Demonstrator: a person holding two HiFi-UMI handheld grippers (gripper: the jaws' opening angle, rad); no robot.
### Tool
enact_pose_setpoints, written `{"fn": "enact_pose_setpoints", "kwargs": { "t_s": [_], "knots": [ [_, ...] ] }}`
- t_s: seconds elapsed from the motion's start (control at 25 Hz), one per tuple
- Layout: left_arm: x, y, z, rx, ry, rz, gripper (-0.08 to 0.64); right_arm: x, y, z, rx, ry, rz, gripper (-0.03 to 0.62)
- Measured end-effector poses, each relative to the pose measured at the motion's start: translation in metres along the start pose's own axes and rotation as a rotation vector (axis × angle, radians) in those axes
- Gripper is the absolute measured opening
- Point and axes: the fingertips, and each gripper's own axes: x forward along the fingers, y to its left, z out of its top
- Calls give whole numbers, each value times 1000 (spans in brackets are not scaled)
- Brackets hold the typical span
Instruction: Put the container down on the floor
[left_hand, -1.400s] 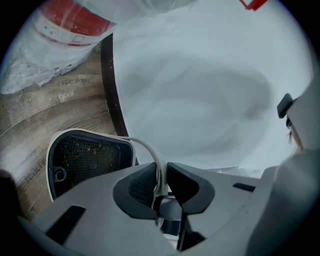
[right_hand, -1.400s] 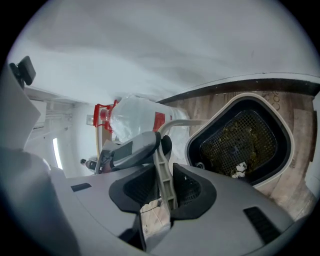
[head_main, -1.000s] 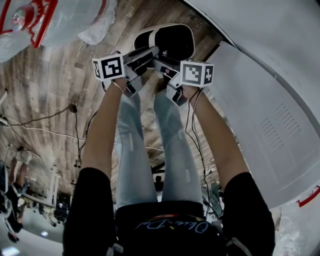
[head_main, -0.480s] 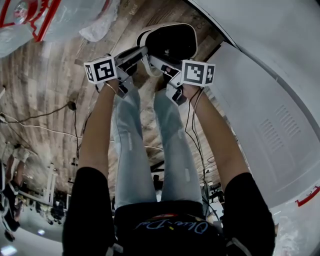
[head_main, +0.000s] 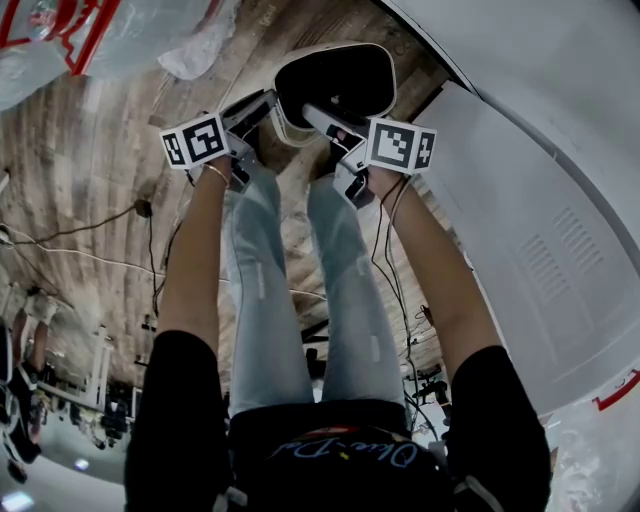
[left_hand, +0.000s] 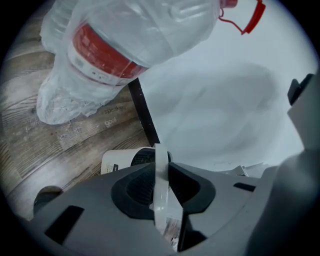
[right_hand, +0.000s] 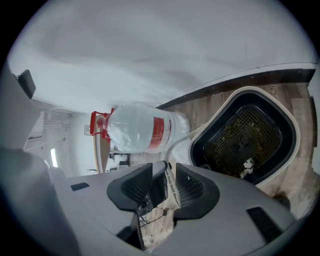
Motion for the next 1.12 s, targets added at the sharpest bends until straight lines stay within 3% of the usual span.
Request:
{"fn": "enact_pose_setpoints", "kwargs": {
  "t_s": [0.64, 0.92, 1.12],
  "knots": [
    [-19, 15, -10, 17, 5, 85, 87, -18, -3, 7, -4, -61, -27, 135],
    [-22, -7, -8, 46, -7, 58, 69, -28, 9, 11, -22, -90, -28, 133],
    [-24, -39, 1, 116, -35, 9, 25, -41, 23, 18, -59, -144, -38, 58]
  ]
}}
